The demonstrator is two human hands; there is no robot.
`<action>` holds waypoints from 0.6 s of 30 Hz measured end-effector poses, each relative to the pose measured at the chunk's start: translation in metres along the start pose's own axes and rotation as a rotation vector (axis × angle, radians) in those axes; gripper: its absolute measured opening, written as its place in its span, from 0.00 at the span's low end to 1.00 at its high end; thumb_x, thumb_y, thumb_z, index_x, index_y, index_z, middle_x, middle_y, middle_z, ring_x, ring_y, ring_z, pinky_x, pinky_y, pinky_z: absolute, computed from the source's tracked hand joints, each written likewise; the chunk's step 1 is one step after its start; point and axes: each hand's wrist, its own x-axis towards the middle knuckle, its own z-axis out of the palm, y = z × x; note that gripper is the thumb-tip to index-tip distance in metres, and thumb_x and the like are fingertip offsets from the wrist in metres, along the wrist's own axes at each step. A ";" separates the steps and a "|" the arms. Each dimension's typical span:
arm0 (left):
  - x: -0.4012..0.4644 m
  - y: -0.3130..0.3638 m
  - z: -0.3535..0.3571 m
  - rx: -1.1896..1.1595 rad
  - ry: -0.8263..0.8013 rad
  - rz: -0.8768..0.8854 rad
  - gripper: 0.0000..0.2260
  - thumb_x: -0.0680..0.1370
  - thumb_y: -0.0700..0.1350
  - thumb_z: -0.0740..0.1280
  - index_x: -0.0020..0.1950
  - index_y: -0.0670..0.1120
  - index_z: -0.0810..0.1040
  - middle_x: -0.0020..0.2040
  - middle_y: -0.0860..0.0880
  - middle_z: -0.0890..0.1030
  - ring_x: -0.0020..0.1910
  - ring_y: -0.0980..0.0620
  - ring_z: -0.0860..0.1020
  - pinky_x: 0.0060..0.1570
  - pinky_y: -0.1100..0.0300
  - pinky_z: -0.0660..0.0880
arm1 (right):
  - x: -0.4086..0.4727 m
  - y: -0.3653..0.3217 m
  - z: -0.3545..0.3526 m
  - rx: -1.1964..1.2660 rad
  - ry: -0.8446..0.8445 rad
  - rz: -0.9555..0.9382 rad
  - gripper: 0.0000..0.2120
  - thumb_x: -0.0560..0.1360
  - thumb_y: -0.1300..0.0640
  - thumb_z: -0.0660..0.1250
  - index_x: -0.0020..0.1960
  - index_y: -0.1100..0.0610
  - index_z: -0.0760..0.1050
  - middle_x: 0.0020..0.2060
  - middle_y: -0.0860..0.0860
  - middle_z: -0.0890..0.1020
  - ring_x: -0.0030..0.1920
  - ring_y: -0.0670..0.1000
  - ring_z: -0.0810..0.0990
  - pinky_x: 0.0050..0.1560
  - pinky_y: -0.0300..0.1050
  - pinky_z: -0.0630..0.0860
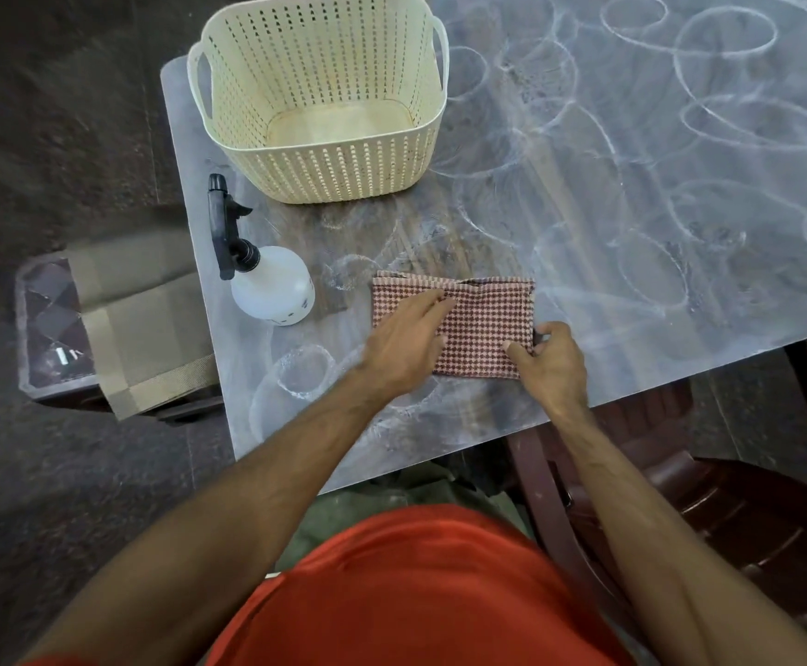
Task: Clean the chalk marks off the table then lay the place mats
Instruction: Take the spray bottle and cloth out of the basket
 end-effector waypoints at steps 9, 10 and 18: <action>0.020 -0.003 0.027 0.216 -0.181 0.020 0.33 0.82 0.52 0.59 0.81 0.48 0.46 0.81 0.47 0.41 0.79 0.48 0.42 0.76 0.49 0.44 | 0.013 -0.012 0.000 0.040 -0.071 0.141 0.14 0.71 0.58 0.74 0.54 0.59 0.74 0.44 0.52 0.80 0.41 0.50 0.78 0.41 0.41 0.72; 0.019 -0.005 0.027 0.211 -0.193 0.024 0.33 0.82 0.53 0.59 0.81 0.48 0.45 0.81 0.47 0.41 0.79 0.48 0.42 0.76 0.49 0.44 | 0.013 -0.014 0.001 0.045 -0.070 0.142 0.13 0.71 0.57 0.74 0.52 0.59 0.75 0.43 0.51 0.80 0.41 0.50 0.78 0.40 0.41 0.72; 0.013 -0.008 0.024 -0.001 -0.103 0.013 0.35 0.79 0.45 0.66 0.80 0.45 0.49 0.81 0.46 0.47 0.79 0.47 0.47 0.77 0.52 0.46 | 0.012 -0.027 0.008 0.220 -0.033 0.103 0.08 0.64 0.54 0.74 0.37 0.50 0.75 0.41 0.52 0.82 0.47 0.54 0.82 0.50 0.54 0.81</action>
